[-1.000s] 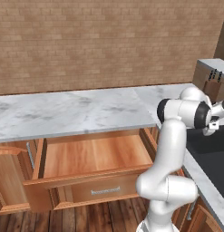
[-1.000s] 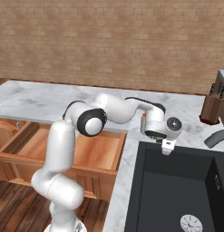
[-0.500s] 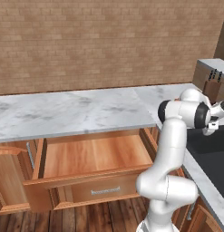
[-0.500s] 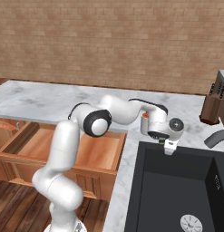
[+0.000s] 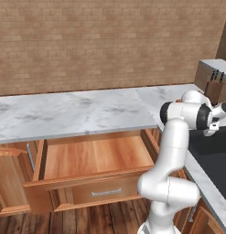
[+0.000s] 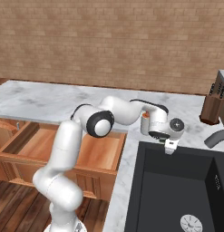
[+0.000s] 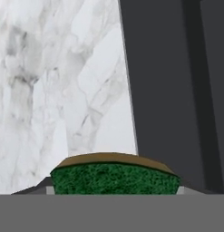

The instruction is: Restock the sink supplies by placing the sponge and soap dispenser on the counter and next to the sink. Make sure the soap dispenser is upright.

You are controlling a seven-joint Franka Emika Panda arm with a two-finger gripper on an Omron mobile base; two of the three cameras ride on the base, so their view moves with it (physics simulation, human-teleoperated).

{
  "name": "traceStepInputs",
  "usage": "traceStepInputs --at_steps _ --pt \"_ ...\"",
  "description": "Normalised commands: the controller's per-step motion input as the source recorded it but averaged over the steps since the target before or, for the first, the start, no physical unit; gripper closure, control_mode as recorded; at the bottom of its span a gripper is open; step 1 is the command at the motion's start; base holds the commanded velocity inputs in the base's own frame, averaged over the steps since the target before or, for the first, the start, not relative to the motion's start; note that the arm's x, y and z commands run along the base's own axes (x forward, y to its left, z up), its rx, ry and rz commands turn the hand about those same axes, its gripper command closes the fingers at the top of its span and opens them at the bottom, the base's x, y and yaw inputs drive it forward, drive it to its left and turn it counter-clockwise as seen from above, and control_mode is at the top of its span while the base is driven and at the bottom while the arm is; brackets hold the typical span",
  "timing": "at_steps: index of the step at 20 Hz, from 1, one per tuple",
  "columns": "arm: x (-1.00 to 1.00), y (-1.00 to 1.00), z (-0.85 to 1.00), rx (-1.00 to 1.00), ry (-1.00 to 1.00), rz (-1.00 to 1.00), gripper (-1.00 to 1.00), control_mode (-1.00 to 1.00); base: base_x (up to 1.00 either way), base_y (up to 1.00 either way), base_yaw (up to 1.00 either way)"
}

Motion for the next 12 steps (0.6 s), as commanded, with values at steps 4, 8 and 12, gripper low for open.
traceStepInputs --at_steps 4,8,12 --pt "0.11 -0.11 0.00 0.00 -0.06 0.00 -1.00 -1.00 0.00 0.00 0.00" --pt "0.06 -0.05 -0.01 0.00 -0.04 0.00 -1.00 -1.00 0.00 0.00 0.00" --pt "-0.12 0.00 0.05 0.00 -0.06 0.00 -1.00 -1.00 0.00 0.00 0.00"
